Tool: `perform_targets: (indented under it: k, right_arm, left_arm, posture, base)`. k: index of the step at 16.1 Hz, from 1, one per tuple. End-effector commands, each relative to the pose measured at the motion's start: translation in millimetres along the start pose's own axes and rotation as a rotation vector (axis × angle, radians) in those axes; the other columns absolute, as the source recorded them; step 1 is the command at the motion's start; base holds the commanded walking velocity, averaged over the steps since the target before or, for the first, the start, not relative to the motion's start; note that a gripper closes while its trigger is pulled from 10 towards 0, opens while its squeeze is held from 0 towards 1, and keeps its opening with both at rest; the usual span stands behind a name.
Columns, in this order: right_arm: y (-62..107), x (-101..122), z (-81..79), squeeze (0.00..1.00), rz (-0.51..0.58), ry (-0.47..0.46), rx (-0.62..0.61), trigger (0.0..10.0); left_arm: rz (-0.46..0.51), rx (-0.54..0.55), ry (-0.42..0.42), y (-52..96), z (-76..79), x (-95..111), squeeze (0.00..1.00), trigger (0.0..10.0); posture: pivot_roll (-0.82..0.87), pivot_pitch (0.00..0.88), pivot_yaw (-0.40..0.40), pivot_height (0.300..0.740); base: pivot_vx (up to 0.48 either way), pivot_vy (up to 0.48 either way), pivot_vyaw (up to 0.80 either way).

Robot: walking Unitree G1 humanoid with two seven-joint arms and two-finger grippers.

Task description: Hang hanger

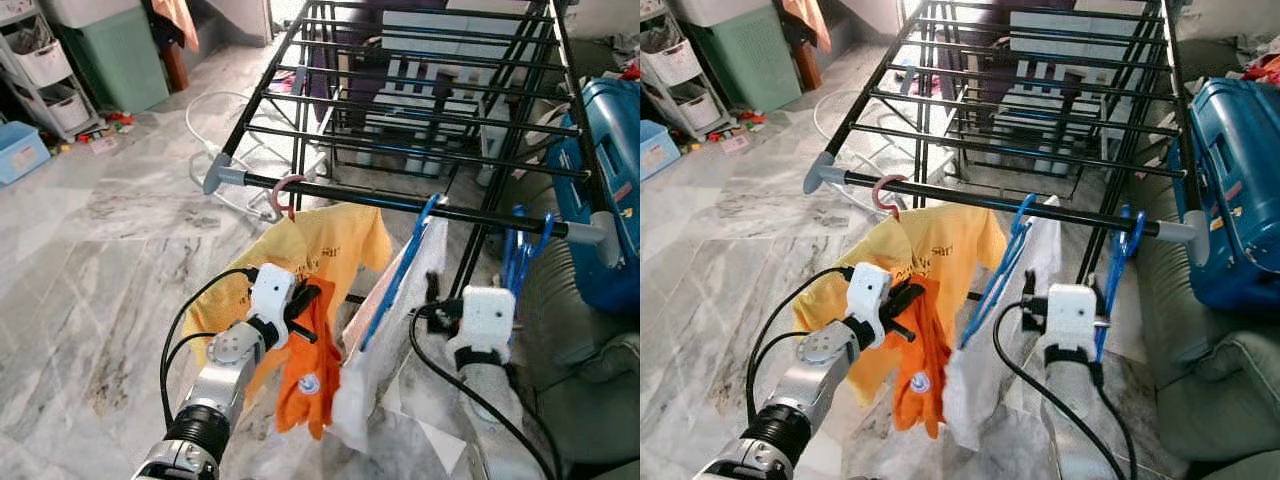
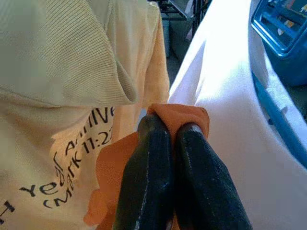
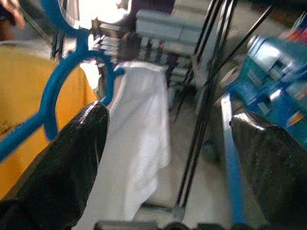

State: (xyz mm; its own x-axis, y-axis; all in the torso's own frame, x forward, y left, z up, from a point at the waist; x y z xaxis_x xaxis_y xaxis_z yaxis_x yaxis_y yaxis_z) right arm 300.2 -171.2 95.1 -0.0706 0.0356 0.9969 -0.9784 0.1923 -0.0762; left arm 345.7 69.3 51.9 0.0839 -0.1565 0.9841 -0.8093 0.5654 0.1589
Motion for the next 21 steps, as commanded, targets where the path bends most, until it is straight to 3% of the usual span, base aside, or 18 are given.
perform_targets:
  k: [1,4,6,8,9,10,11,13,15,21]
  right_arm:
    - [4.4,1,19.7,0.00,0.016,0.045,-0.097,10.0]
    - [6.0,-11,29.9,0.00,-0.029,0.079,-0.147,10.0]
    - [4.0,-17,28.3,0.00,-0.058,0.074,-0.145,10.0]
    - [0.7,-40,27.5,0.00,-0.172,-0.024,-0.162,10.0]
    - [0.3,-42,27.7,0.00,-0.184,-0.029,-0.162,10.0]
    - [-3.5,-45,32.3,0.00,-0.210,-0.038,-0.180,4.2]
    - [-7.2,-45,36.9,0.00,-0.215,-0.037,-0.199,1.6]
    - [-11.5,-45,40.9,0.00,-0.226,-0.029,-0.211,0.0]
    - [-19.5,-49,48.0,0.00,-0.267,-0.018,-0.215,0.0]
    - [-17.3,-53,59.7,0.00,-0.300,0.032,-0.249,0.0]
  left_arm:
    - [0.005,-0.005,-0.014,-1.2,-0.7,4,0.00,10.0]
    - [0.002,-0.010,-0.018,-1.6,0.0,3,0.00,10.0]
    - [0.001,-0.008,-0.020,-1.7,-0.3,3,0.00,10.0]
    - [-0.004,-0.008,-0.024,-1.4,-0.1,3,0.00,10.0]
    - [-0.005,-0.007,-0.025,-1.3,-0.4,3,0.00,10.0]
    - [-0.009,-0.005,-0.026,-0.8,-1.3,2,0.00,10.0]
    - [-0.011,-0.005,-0.027,-0.6,-1.5,1,0.00,10.0]
    - [-0.012,-0.007,-0.028,-0.7,-0.9,1,0.00,10.0]
    - [-0.020,-0.013,-0.033,-0.8,0.0,0,0.00,10.0]
    - [-0.034,-0.015,-0.043,-0.5,-0.4,-2,0.00,10.0]
  posture:
    - [0.02,0.087,0.016,0.740]
    - [0.02,0.084,0.015,0.740]
    - [0.02,0.084,0.015,0.740]
    - [0.03,0.086,0.017,0.740]
    - [0.03,0.087,0.017,0.740]
    - [0.03,0.089,0.018,0.740]
    - [0.03,0.088,0.019,0.740]
    - [0.03,0.090,0.020,0.740]
    - [0.03,0.090,0.020,0.740]
    - [0.03,0.094,0.028,0.740]
  base:
    - [0.000,0.000,0.00]
    - [0.000,0.000,0.00]
    - [0.000,0.000,0.00]
    - [0.000,0.000,0.00]
    - [0.000,0.000,0.00]
    - [0.000,0.000,0.00]
    - [0.000,0.000,0.00]
    - [0.000,0.000,0.00]
    - [0.000,0.000,0.00]
    - [0.000,0.000,0.00]
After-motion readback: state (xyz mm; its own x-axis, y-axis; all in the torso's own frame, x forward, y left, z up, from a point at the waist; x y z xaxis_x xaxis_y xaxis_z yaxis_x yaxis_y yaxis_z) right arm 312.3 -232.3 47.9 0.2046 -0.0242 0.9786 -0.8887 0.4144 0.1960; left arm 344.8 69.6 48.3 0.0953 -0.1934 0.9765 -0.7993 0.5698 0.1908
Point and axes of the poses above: a point about 5 cm out from each wrist's last joint towards the gripper, its own y axis pointing back from the gripper into the wrist, its own x axis along the axis of the wrist's last joint, z = x × y, the point moved 4 cm from there along -y, pointing out of the wrist towards the gripper, and after that the axes turned 7 degrees about -y, right-handed, at the moved point
